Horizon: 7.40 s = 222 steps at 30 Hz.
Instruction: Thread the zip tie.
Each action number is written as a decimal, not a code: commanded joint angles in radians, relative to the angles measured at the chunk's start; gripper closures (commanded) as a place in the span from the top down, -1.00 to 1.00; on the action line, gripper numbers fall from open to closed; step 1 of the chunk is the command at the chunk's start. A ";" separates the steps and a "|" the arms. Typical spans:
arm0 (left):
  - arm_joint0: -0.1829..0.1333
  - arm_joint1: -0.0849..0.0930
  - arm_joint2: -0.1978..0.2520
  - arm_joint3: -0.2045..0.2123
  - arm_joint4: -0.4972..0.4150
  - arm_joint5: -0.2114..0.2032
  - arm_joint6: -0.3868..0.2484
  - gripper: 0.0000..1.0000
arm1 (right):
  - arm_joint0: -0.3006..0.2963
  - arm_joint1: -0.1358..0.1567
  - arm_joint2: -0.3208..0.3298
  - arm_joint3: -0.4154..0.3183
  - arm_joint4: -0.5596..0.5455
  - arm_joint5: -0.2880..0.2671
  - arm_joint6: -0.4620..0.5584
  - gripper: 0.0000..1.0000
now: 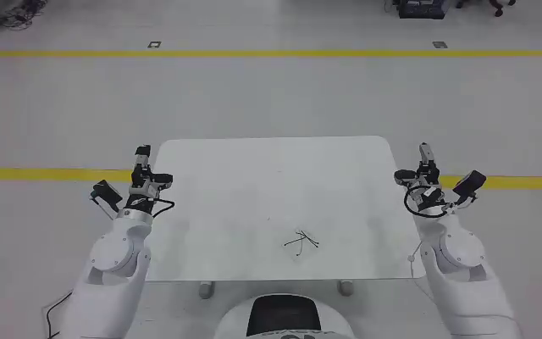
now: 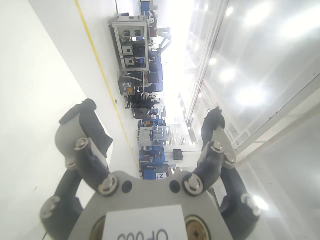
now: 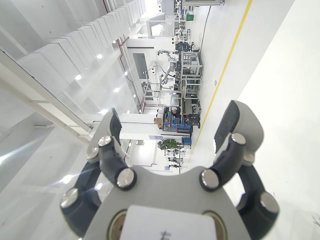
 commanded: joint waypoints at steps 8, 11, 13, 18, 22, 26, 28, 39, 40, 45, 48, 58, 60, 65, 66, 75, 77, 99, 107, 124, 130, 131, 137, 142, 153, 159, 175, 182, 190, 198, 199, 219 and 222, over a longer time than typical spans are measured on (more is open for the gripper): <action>0.000 0.000 0.000 0.000 0.000 0.000 0.000 1.00 | -0.019 0.016 -0.052 -0.070 -0.374 0.035 0.180 1.00; 0.000 0.000 0.000 0.000 0.000 0.000 0.000 1.00 | -0.019 0.016 -0.052 -0.070 -0.374 0.035 0.180 1.00; 0.000 0.000 0.000 0.000 0.000 0.000 0.000 1.00 | -0.019 0.016 -0.052 -0.070 -0.374 0.035 0.180 1.00; 0.000 0.000 0.000 0.000 0.000 0.000 0.000 1.00 | -0.019 0.016 -0.052 -0.070 -0.374 0.035 0.180 1.00; 0.000 0.000 0.000 0.000 0.000 0.000 0.000 1.00 | 0.007 0.027 -0.102 -0.097 -0.603 0.089 0.273 1.00; 0.000 0.000 0.000 0.000 0.000 0.000 0.000 1.00 | 0.055 0.038 -0.164 -0.101 -0.757 0.150 0.468 1.00; 0.000 0.000 0.000 0.000 0.000 0.000 0.000 1.00 | 0.070 0.042 -0.173 -0.094 -0.794 0.143 0.530 1.00; 0.000 0.000 0.000 0.000 0.000 0.000 0.000 1.00 | 0.070 0.042 -0.173 -0.094 -0.794 0.143 0.530 1.00; 0.000 0.000 0.000 0.000 0.000 0.000 0.000 1.00 | 0.070 0.042 -0.173 -0.094 -0.794 0.143 0.530 1.00; 0.000 0.000 0.000 0.000 0.000 0.000 0.000 1.00 | 0.070 0.042 -0.173 -0.094 -0.794 0.143 0.530 1.00; 0.000 0.000 0.000 0.000 0.000 0.000 0.000 1.00 | 0.070 0.042 -0.173 -0.094 -0.794 0.143 0.530 1.00; 0.000 0.000 0.000 0.000 0.000 0.000 0.000 1.00 | 0.070 0.042 -0.173 -0.094 -0.794 0.143 0.530 1.00; 0.000 0.000 0.000 0.000 0.000 0.000 0.000 1.00 | 0.070 0.042 -0.173 -0.094 -0.794 0.143 0.530 1.00; 0.000 0.000 0.000 0.000 0.000 0.000 0.000 1.00 | 0.070 0.042 -0.176 -0.096 -0.807 0.140 0.531 1.00; 0.000 0.000 0.000 0.000 0.000 0.000 0.000 1.00 | 0.070 0.044 -0.183 -0.100 -0.836 0.134 0.535 1.00; 0.000 0.000 0.000 0.000 0.000 0.000 0.000 1.00 | 0.085 0.053 -0.285 -0.159 -1.017 0.161 0.750 1.00; 0.000 0.000 0.000 0.000 0.000 0.000 0.000 1.00 | 0.102 0.057 -0.315 -0.157 -1.055 0.107 0.830 1.00; 0.000 0.000 0.000 0.000 0.000 0.000 0.000 1.00 | 0.152 0.053 -0.378 -0.135 -1.123 0.129 0.862 1.00; 0.000 0.000 0.000 0.000 0.000 0.000 0.000 1.00 | 0.236 0.044 -0.506 -0.099 -1.239 0.146 1.007 1.00; 0.000 0.000 0.000 0.000 0.000 0.000 0.000 1.00 | 0.314 0.028 -0.602 -0.031 -1.324 0.227 1.080 1.00; 0.000 0.000 0.000 0.000 0.000 0.000 0.000 1.00 | 0.400 0.004 -0.707 0.029 -1.381 0.259 1.155 1.00; 0.000 0.000 0.000 0.000 0.000 0.000 0.000 1.00 | 0.400 0.004 -0.707 0.029 -1.381 0.259 1.155 1.00; 0.000 0.000 0.000 0.000 0.000 0.000 0.000 1.00 | 0.400 0.004 -0.707 0.029 -1.381 0.259 1.155 1.00; 0.000 0.000 0.000 0.000 0.000 0.000 0.000 1.00 | 0.403 0.000 -0.731 0.048 -1.409 0.245 1.138 1.00; 0.000 0.000 0.000 0.000 0.000 0.000 0.000 1.00 | 0.467 -0.018 -0.821 0.087 -1.488 0.181 1.203 1.00; 0.000 0.000 0.000 0.000 0.000 0.000 0.000 1.00 | 0.463 -0.018 -0.824 0.092 -1.479 0.144 1.183 1.00; 0.000 0.000 0.000 0.000 0.000 0.000 0.000 1.00 | 0.481 0.027 -0.738 0.119 -1.423 -0.338 1.170 1.00; 0.000 0.000 0.000 0.000 0.000 0.000 0.000 1.00 | 0.489 0.030 -0.754 0.112 -1.429 -0.338 1.177 1.00; 0.000 0.000 0.000 0.000 0.000 0.000 0.000 1.00 | 0.511 0.039 -0.815 0.107 -1.431 -0.338 1.165 1.00; 0.000 0.000 0.000 0.000 0.000 0.000 0.000 1.00 | 0.686 0.102 -1.025 0.155 -1.333 -0.338 1.126 1.00; 0.000 0.000 0.000 0.000 0.000 0.000 0.000 1.00 | 0.708 0.110 -1.051 0.162 -1.324 -0.338 1.114 1.00; 0.000 0.000 0.000 0.000 0.000 0.000 0.000 1.00 | 0.862 0.167 -1.292 0.213 -1.282 -0.338 0.932 1.00; 0.000 0.000 0.000 0.000 0.000 0.000 0.000 1.00 | 0.865 0.170 -1.300 0.210 -1.276 -0.338 0.917 1.00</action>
